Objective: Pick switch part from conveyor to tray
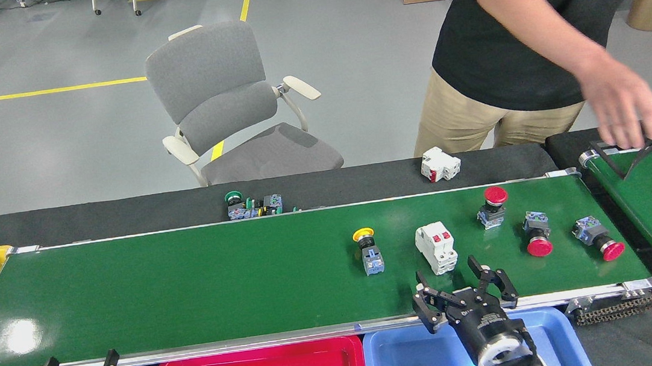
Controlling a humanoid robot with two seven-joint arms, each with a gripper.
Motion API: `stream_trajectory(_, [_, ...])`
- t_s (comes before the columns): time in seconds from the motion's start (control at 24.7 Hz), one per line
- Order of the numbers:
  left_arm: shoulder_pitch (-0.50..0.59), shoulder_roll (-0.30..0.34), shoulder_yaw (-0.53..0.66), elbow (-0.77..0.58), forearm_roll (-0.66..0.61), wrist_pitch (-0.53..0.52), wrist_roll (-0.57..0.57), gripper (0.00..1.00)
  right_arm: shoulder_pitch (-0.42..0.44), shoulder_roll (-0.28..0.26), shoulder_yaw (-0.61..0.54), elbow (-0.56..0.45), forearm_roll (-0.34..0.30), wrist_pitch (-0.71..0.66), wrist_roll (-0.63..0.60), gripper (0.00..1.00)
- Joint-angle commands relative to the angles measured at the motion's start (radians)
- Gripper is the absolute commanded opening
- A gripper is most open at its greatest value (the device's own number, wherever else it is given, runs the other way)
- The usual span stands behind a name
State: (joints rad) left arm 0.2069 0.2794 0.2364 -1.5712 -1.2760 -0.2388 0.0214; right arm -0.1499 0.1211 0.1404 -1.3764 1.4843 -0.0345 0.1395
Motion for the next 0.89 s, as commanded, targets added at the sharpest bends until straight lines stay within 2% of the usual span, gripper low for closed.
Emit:
stream_trajectory(0.0, [-0.012, 0.011, 0.003, -0.006, -0.002, -0.001, 0.003, 1.0, -0.031, 0.02, 0.002, 0.023, 0.002, 0.004, -0.005, 0.88])
stream_trajectory(0.12, [-0.014, 0.011, 0.003, -0.004, -0.002, -0.001, 0.003, 1.0, -0.037, 0.005, 0.051, 0.039, 0.002, 0.011, -0.008, 0.28])
stream_trajectory(0.16, [-0.014, 0.011, 0.001, -0.006, -0.002, -0.001, 0.003, 1.0, -0.037, -0.005, 0.065, 0.037, 0.001, 0.011, -0.008, 0.18])
stream_trajectory(0.24, [-0.012, 0.011, 0.001, -0.007, -0.002, -0.001, 0.003, 1.0, -0.036, -0.012, 0.068, 0.027, -0.002, 0.013, -0.006, 0.09])
stream_trajectory(0.41, [-0.012, 0.004, -0.02, -0.021, 0.001, -0.001, 0.003, 1.0, -0.02, -0.012, 0.076, -0.023, -0.006, 0.011, -0.001, 0.04])
stream_trajectory(0.61, [-0.046, 0.001, -0.126, -0.085, 0.0, 0.012, -0.031, 1.0, 0.062, -0.018, 0.076, -0.153, -0.006, 0.007, 0.0, 0.03])
stream_trajectory(0.77, [-0.081, -0.003, -0.249, -0.144, -0.005, 0.041, -0.064, 1.0, 0.156, -0.1, 0.065, -0.32, -0.015, 0.004, -0.009, 0.03])
stream_trajectory(0.85, [-0.104, -0.009, -0.337, -0.151, -0.034, 0.093, -0.066, 1.0, 0.251, -0.162, 0.028, -0.391, -0.053, 0.001, -0.06, 0.05])
